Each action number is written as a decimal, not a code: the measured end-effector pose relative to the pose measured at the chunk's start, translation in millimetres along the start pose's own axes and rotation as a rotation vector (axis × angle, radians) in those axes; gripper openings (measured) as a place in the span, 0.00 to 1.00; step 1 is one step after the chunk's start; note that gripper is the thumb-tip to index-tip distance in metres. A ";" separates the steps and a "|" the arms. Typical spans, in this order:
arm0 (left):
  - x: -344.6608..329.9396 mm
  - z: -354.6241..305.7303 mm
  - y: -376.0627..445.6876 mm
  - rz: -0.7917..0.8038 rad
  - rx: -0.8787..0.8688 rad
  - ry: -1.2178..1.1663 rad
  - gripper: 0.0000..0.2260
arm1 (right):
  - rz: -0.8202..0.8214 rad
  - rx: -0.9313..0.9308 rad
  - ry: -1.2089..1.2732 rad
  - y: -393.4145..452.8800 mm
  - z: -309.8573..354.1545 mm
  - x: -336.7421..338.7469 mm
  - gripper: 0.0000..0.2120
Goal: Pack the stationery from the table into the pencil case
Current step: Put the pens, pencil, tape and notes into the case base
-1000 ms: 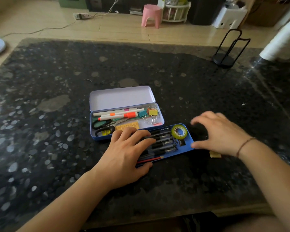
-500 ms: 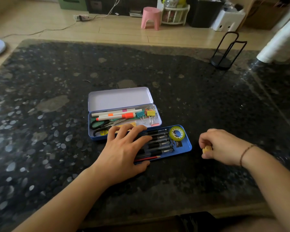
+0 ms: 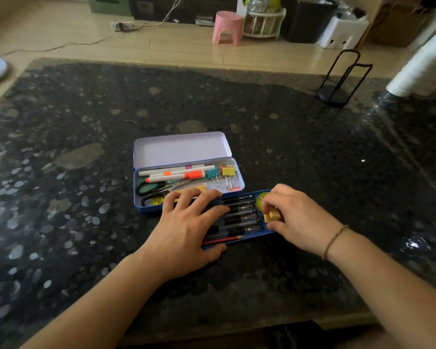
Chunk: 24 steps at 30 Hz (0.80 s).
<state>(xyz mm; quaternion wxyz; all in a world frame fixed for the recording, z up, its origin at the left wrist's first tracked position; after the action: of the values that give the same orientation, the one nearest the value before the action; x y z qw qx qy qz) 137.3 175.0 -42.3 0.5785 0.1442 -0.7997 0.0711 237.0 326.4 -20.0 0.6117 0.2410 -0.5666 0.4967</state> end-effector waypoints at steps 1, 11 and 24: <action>-0.1 0.0 0.1 0.003 0.000 0.001 0.29 | 0.003 0.000 -0.021 0.3 1.4 -0.2 0.13; -0.5 0.5 -0.1 0.013 0.002 -0.002 0.30 | -0.204 -0.139 0.196 -8.5 -29.1 30.7 0.11; -0.4 -1.7 0.4 0.006 0.005 -0.020 0.29 | -0.037 -0.363 0.268 -21.3 -28.1 -2.6 0.04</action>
<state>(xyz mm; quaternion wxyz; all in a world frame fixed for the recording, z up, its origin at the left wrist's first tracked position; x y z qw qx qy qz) 138.8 175.9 -42.1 0.5698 0.1439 -0.8058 0.0733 268.8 341.3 -23.5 0.7239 0.0690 -0.5558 0.4029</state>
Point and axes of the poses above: each hand's wrist, its own y-axis towards the middle knuckle, its own x-axis out of the back of the hand, z = x × y, the point moved 7 cm from there along y, towards the middle knuckle, and after that the axes turned 6 degrees about -y, right-handed, at the moved point
